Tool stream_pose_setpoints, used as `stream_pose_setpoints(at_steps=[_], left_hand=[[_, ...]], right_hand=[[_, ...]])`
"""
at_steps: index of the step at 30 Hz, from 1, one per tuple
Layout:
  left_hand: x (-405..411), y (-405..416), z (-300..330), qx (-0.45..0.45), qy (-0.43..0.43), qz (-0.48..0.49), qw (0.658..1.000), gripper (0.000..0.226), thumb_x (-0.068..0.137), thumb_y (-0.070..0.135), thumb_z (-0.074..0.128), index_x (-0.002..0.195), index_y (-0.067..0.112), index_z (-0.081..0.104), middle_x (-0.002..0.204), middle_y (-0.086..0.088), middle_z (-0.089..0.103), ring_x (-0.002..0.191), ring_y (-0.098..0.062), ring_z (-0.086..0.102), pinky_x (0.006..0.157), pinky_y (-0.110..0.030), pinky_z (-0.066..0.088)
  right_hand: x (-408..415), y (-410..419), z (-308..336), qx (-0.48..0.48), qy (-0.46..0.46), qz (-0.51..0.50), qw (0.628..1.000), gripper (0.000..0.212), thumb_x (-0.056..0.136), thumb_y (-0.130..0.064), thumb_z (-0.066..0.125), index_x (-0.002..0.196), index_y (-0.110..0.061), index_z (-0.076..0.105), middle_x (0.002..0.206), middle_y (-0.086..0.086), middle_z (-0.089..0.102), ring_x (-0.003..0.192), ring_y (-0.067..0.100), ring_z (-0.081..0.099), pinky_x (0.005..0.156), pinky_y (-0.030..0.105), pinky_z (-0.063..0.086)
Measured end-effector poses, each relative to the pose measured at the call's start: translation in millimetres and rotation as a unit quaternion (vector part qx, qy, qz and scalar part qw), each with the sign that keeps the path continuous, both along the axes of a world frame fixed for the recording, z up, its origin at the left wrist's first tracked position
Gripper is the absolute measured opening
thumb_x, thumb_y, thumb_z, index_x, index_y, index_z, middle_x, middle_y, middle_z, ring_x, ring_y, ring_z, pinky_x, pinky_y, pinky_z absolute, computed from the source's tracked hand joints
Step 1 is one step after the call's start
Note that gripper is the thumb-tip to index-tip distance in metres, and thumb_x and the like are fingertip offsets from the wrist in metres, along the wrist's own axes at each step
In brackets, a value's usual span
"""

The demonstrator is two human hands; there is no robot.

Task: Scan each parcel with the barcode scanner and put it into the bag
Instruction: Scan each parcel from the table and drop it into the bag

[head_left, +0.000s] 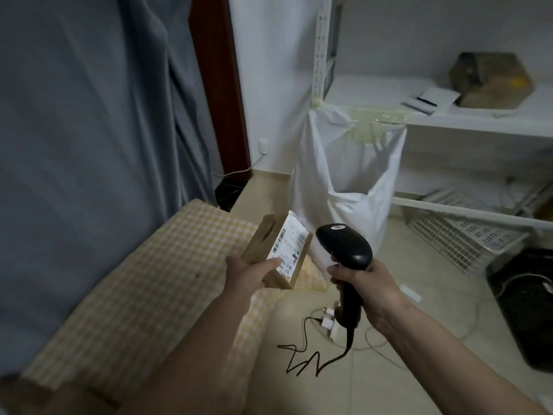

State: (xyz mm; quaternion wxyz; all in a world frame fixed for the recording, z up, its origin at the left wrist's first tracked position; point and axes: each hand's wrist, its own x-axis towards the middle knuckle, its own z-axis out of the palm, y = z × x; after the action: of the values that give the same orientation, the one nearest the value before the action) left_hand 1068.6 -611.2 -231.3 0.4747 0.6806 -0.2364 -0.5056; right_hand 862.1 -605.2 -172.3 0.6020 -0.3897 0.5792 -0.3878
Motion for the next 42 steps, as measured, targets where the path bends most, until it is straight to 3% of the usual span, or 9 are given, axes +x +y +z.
stream_pose_setpoints(at_steps=[7, 10, 15, 21, 24, 30, 35, 39, 42], left_hand=[[-42, -63, -21, 0.018, -0.017, -0.021, 0.999, 0.068, 0.058, 0.016, 0.089, 0.117, 0.000, 0.058, 0.105, -0.014, 0.070, 0.087, -0.022, 0.071, 0.048, -0.020, 0.052], [-50, -105, -35, 0.017, -0.042, -0.030, 0.999, 0.090, 0.033, 0.036, 0.086, 0.113, 0.006, 0.059, 0.104, -0.010, 0.071, 0.089, -0.022, 0.071, 0.066, -0.032, 0.060], [-51, -191, -53, -0.016, -0.078, -0.023, 0.997, 0.100, 0.027, 0.036, 0.076, 0.116, 0.007, 0.041, 0.121, -0.017, 0.055, 0.102, -0.032, 0.064, 0.080, -0.052, 0.058], [-45, -280, -22, -0.016, -0.095, -0.022, 0.995, 0.099, 0.022, 0.040, 0.078, 0.109, 0.011, 0.039, 0.118, -0.015, 0.057, 0.103, -0.031, 0.063, 0.083, -0.050, 0.057], [-38, -329, -24, -0.020, -0.097, -0.016, 0.995, 0.110, 0.018, 0.045, 0.087, 0.114, 0.014, 0.042, 0.116, -0.012, 0.059, 0.103, -0.030, 0.064, 0.083, -0.049, 0.057], [-52, -369, -10, -0.013, -0.143, -0.033, 0.989, 0.103, 0.035, 0.043, 0.093, 0.117, 0.008, 0.042, 0.118, -0.010, 0.059, 0.105, -0.026, 0.062, 0.092, -0.043, 0.054], [-53, -416, -14, -0.012, -0.175, -0.028, 0.984, 0.096, 0.039, 0.043, 0.095, 0.115, 0.009, 0.048, 0.112, -0.004, 0.062, 0.095, -0.020, 0.063, 0.086, -0.037, 0.056], [-61, -456, -16, -0.015, -0.201, -0.016, 0.979, 0.085, 0.054, 0.031, 0.094, 0.117, 0.011, 0.041, 0.112, 0.000, 0.052, 0.097, -0.018, 0.055, 0.087, -0.031, 0.051], [-80, -492, -21, 0.003, -0.212, -0.014, 0.977, 0.081, 0.054, 0.032, 0.094, 0.110, 0.017, 0.037, 0.111, 0.000, 0.052, 0.098, -0.019, 0.056, 0.088, -0.035, 0.052]], right_hand=[[-45, -50, -8, 0.013, -0.035, -0.052, 0.998, 0.021, 0.075, 0.001, 0.073, 0.095, 0.004, 0.066, 0.075, 0.013, 0.060, 0.074, 0.027, 0.056, 0.067, 0.037, 0.046], [-56, -76, -11, 0.014, -0.043, -0.077, 0.996, 0.023, 0.075, 0.002, 0.073, 0.097, 0.005, 0.065, 0.078, 0.015, 0.059, 0.074, 0.026, 0.056, 0.069, 0.037, 0.046], [-67, -138, -17, 0.014, -0.034, -0.119, 0.992, 0.026, 0.075, 0.003, 0.073, 0.100, 0.004, 0.065, 0.078, 0.014, 0.063, 0.075, 0.027, 0.058, 0.072, 0.038, 0.048], [-61, -221, -8, 0.002, -0.029, -0.136, 0.990, 0.026, 0.074, 0.009, 0.070, 0.099, 0.012, 0.062, 0.083, 0.015, 0.058, 0.076, 0.028, 0.053, 0.072, 0.040, 0.044], [-59, -259, -8, -0.008, -0.028, -0.150, 0.988, 0.019, 0.074, 0.010, 0.069, 0.091, 0.004, 0.065, 0.079, 0.014, 0.057, 0.076, 0.028, 0.052, 0.073, 0.040, 0.043], [-67, -311, -21, 0.016, -0.040, -0.177, 0.983, 0.019, 0.073, 0.009, 0.069, 0.086, -0.004, 0.066, 0.077, 0.015, 0.059, 0.077, 0.030, 0.057, 0.071, 0.039, 0.046], [-73, -365, -33, 0.035, -0.054, -0.173, 0.983, 0.015, 0.074, 0.009, 0.069, 0.081, -0.003, 0.065, 0.075, 0.015, 0.059, 0.075, 0.030, 0.056, 0.070, 0.039, 0.047], [-78, -420, -44, 0.055, -0.077, -0.146, 0.985, 0.017, 0.073, 0.010, 0.067, 0.076, -0.006, 0.062, 0.067, 0.012, 0.056, 0.069, 0.028, 0.053, 0.070, 0.039, 0.046], [-87, -465, -56, 0.080, -0.098, -0.116, 0.985, 0.019, 0.071, 0.009, 0.069, 0.076, -0.009, 0.064, 0.070, 0.012, 0.057, 0.072, 0.029, 0.054, 0.075, 0.040, 0.047]])
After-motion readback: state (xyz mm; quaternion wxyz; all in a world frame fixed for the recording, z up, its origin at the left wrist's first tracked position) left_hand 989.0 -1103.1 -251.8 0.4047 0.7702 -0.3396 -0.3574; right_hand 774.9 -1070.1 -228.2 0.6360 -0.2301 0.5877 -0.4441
